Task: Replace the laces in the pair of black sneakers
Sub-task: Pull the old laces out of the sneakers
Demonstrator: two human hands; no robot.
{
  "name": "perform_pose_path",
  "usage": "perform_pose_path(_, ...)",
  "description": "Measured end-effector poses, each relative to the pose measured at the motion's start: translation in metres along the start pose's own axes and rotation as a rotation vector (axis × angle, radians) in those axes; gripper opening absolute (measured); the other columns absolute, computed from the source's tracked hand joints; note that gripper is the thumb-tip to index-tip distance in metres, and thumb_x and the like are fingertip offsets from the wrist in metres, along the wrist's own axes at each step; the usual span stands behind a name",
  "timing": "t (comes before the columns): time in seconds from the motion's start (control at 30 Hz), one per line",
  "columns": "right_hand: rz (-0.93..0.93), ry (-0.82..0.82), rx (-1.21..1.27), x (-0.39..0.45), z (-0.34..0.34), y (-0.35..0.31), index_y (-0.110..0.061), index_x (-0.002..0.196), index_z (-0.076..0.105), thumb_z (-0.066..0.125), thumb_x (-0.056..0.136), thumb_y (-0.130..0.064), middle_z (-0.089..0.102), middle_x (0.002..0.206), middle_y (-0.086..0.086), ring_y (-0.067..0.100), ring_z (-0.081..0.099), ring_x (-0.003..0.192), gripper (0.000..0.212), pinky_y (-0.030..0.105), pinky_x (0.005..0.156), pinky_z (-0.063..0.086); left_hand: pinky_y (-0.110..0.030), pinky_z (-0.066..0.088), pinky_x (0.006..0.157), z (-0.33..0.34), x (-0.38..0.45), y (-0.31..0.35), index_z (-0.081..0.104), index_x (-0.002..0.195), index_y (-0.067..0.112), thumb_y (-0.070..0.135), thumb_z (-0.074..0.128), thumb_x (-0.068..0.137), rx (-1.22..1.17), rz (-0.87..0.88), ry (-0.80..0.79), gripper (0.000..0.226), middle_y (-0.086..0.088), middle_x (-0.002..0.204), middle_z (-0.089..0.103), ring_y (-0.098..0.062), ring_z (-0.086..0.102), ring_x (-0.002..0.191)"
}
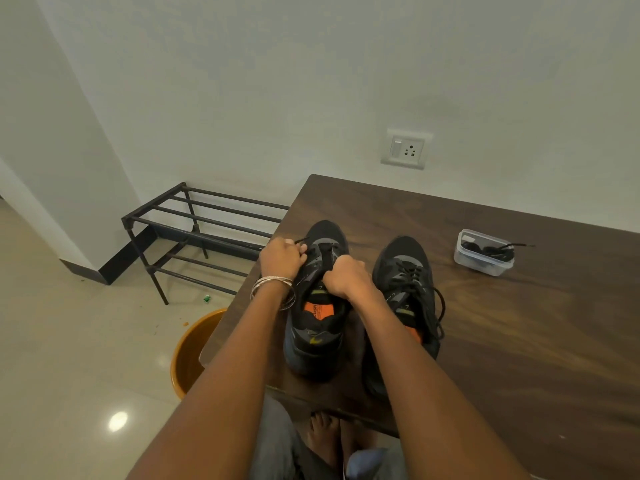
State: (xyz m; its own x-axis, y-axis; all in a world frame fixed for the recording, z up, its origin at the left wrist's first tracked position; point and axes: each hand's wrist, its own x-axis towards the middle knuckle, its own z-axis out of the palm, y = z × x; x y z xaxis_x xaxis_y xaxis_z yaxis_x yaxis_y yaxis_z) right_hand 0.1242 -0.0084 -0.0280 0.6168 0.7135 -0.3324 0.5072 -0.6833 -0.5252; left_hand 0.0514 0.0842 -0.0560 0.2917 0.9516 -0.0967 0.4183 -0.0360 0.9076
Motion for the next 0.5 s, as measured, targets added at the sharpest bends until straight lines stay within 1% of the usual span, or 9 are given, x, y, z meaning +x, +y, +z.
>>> perform_pose_path(0.03, -0.001, -0.005, -0.007, 0.0, 0.0, 0.0, -0.001, 0.12, 0.059, 0.052, 0.096, -0.023, 0.057, 0.128, 0.021, 0.038, 0.057, 0.114, 0.033, 0.039, 0.093, 0.048, -0.043, 0.055, 0.089, 0.0, 0.001, -0.005, 0.064, 0.08, 0.009, 0.012, 0.052, 0.094, -0.053, -0.036, 0.026, 0.019, -0.016, 0.1, 0.069, -0.025, 0.067, 0.096)
perform_pose_path(0.1, -0.005, -0.011, -0.02, 0.0, 0.0, 0.0, -0.002, 0.117, 0.06, 0.053, 0.096, -0.024, 0.059, 0.125, 0.02, 0.037, 0.058, 0.112, 0.032, 0.039, 0.09, 0.049, -0.043, 0.056, 0.085, 0.001, 0.003, -0.009, 0.065, 0.071, 0.012, 0.018, 0.059, 0.089, -0.065, -0.024, 0.068, 0.021, -0.011, 0.086, 0.07, -0.024, 0.069, 0.086)
perform_pose_path(0.17, -0.003, -0.025, -0.019, 0.001, -0.002, 0.0, -0.003, 0.117, 0.061, 0.054, 0.095, -0.024, 0.059, 0.124, 0.019, 0.036, 0.059, 0.11, 0.031, 0.039, 0.089, 0.05, -0.037, 0.055, 0.077, -0.002, -0.003, -0.003, 0.066, 0.065, 0.007, 0.02, 0.059, 0.089, -0.042, -0.017, 0.149, 0.028, -0.011, 0.074, 0.069, -0.024, 0.065, 0.072)
perform_pose_path(0.23, 0.004, -0.042, -0.012, 0.0, -0.008, -0.003, -0.003, 0.119, 0.06, 0.055, 0.094, -0.023, 0.058, 0.125, 0.018, 0.035, 0.059, 0.109, 0.033, 0.038, 0.085, 0.05, -0.028, 0.045, 0.061, -0.01, -0.011, 0.005, 0.066, 0.07, 0.003, 0.02, 0.056, 0.092, 0.096, 0.0, 0.217, 0.029, -0.011, 0.072, 0.065, -0.019, 0.054, 0.061)
perform_pose_path(0.27, 0.002, -0.037, 0.001, 0.001, -0.012, -0.003, -0.004, 0.121, 0.058, 0.057, 0.093, -0.024, 0.058, 0.126, 0.017, 0.035, 0.059, 0.109, 0.035, 0.037, 0.084, 0.051, -0.026, 0.04, 0.058, -0.014, -0.012, 0.006, 0.067, 0.073, 0.004, 0.021, 0.055, 0.093, 0.177, -0.003, 0.225, 0.029, -0.01, 0.075, 0.065, -0.017, 0.051, 0.06)
perform_pose_path(0.37, -0.027, 0.038, 0.091, 0.003, -0.028, -0.005, -0.005, 0.116, 0.056, 0.064, 0.093, -0.034, 0.058, 0.114, 0.012, 0.033, 0.06, 0.106, 0.038, 0.041, 0.086, 0.053, -0.031, 0.043, 0.068, -0.026, -0.014, 0.008, 0.07, 0.081, 0.007, 0.027, 0.056, 0.092, 0.361, -0.021, 0.187, 0.027, -0.011, 0.084, 0.066, -0.022, 0.055, 0.072)
perform_pose_path(0.43, -0.064, 0.153, 0.124, 0.006, -0.034, -0.003, -0.008, 0.101, 0.053, 0.062, 0.095, -0.035, 0.056, 0.105, 0.008, 0.032, 0.058, 0.1, 0.03, 0.042, 0.084, 0.051, -0.045, 0.048, 0.085, -0.033, -0.014, 0.011, 0.071, 0.082, 0.012, 0.034, 0.056, 0.09, 0.458, -0.019, 0.227, 0.028, -0.011, 0.087, 0.067, -0.03, 0.06, 0.084)
perform_pose_path(0.47, -0.095, 0.222, 0.133, 0.008, -0.035, -0.002, -0.007, 0.096, 0.054, 0.06, 0.096, -0.033, 0.058, 0.104, 0.008, 0.031, 0.059, 0.097, 0.027, 0.041, 0.084, 0.051, -0.05, 0.046, 0.089, -0.036, -0.015, 0.014, 0.071, 0.082, 0.015, 0.037, 0.055, 0.09, 0.507, 0.016, 0.258, 0.028, -0.01, 0.086, 0.067, -0.031, 0.061, 0.087)
perform_pose_path(0.5, -0.137, 0.28, 0.146, 0.01, -0.036, 0.0, -0.005, 0.095, 0.058, 0.058, 0.097, -0.03, 0.062, 0.102, 0.009, 0.03, 0.06, 0.094, 0.025, 0.04, 0.083, 0.051, -0.046, 0.045, 0.088, -0.037, -0.016, 0.019, 0.071, 0.081, 0.016, 0.039, 0.055, 0.091, 0.554, 0.068, 0.251, 0.029, -0.007, 0.084, 0.067, -0.028, 0.061, 0.086)
